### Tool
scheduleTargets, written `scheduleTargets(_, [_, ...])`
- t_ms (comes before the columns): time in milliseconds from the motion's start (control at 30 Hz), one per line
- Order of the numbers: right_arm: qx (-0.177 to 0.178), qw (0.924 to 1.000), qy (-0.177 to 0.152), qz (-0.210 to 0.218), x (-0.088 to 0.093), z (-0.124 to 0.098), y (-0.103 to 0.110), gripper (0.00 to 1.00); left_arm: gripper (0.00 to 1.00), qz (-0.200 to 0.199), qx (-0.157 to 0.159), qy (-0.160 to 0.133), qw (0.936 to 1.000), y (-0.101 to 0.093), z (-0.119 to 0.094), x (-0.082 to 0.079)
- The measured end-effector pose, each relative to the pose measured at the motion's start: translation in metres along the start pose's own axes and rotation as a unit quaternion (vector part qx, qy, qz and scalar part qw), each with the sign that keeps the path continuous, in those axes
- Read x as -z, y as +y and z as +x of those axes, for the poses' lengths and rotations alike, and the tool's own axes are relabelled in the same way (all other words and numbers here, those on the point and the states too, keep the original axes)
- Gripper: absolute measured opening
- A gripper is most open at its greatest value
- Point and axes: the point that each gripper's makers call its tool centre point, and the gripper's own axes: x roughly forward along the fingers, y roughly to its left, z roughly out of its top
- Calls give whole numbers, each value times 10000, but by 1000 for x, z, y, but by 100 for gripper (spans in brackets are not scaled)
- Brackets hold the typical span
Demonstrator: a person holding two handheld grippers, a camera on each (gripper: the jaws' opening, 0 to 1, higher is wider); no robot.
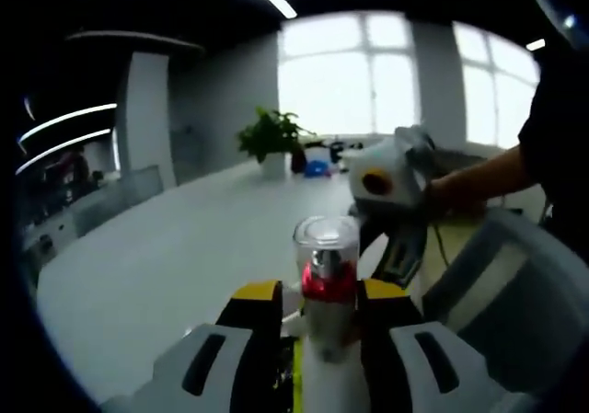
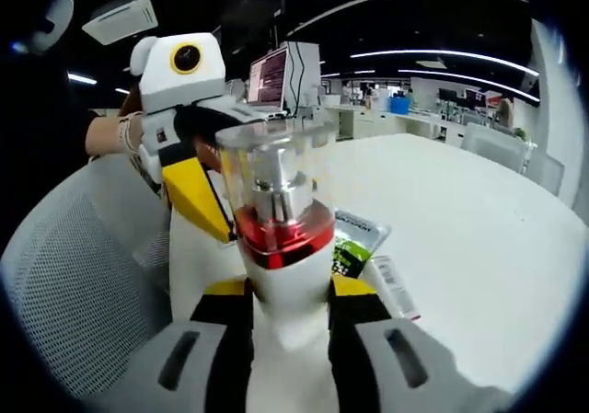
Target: Arrange the skincare products in the storage area until every visible bottle or jar stands upright without overlapping.
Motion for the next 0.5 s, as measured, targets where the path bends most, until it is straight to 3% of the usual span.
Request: scheduleTargets(500, [39, 9999, 11, 132, -3, 0, 2, 34, 41, -468, -483, 344, 9971, 15, -36, 20])
